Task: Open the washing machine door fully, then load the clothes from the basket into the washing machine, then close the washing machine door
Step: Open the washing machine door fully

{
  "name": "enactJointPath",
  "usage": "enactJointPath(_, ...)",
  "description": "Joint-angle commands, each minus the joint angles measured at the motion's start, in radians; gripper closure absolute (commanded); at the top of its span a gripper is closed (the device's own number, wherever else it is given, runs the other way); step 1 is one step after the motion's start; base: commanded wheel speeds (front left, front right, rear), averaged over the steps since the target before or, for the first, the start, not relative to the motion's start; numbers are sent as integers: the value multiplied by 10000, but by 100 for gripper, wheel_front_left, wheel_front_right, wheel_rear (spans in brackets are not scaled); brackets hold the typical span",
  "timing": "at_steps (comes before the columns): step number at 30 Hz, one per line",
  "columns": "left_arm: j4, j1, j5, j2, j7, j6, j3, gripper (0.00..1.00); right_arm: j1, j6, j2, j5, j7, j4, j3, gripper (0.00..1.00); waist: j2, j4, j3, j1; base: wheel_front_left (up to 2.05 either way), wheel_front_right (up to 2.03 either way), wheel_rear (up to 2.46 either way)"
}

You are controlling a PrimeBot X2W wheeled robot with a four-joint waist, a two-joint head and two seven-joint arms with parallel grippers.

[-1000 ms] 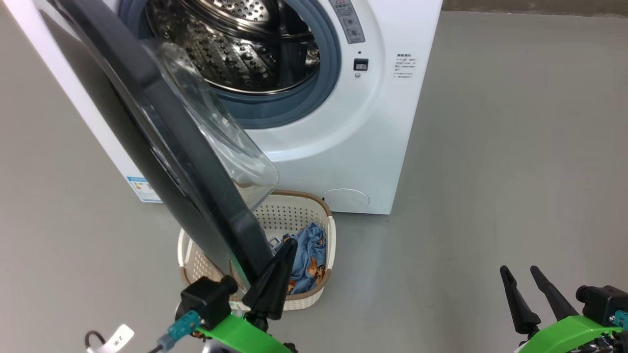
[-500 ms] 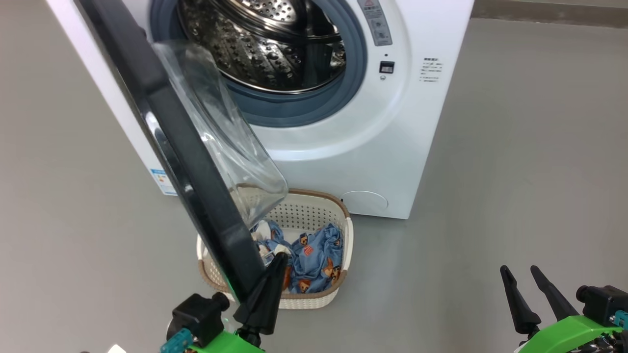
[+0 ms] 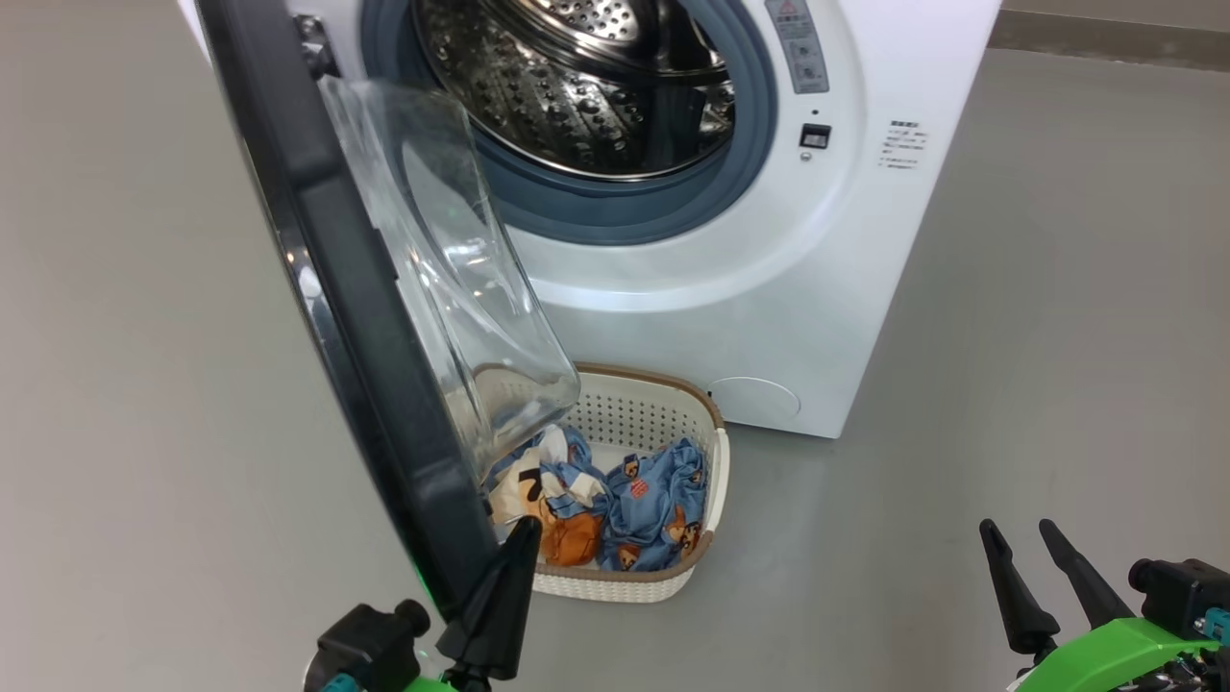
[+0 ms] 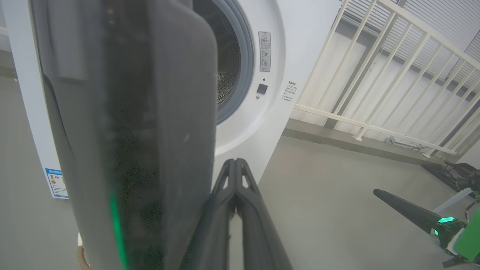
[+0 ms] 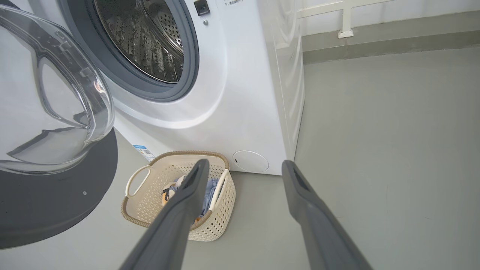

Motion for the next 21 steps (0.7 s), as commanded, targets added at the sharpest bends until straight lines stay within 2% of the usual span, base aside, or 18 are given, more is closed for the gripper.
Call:
enactJointPath(1, -213, -132, 62, 255, -64, 248, 610, 100, -108, 16, -210, 7, -122, -254, 162, 0, 0, 100, 18, 0, 0, 0, 0)
enactJointPath(21, -960, 232, 136, 543, 33, 934, 976, 100, -78, 16, -292, -233, -122, -470, -60, 0, 0, 1077, 110, 0, 0, 0, 0)
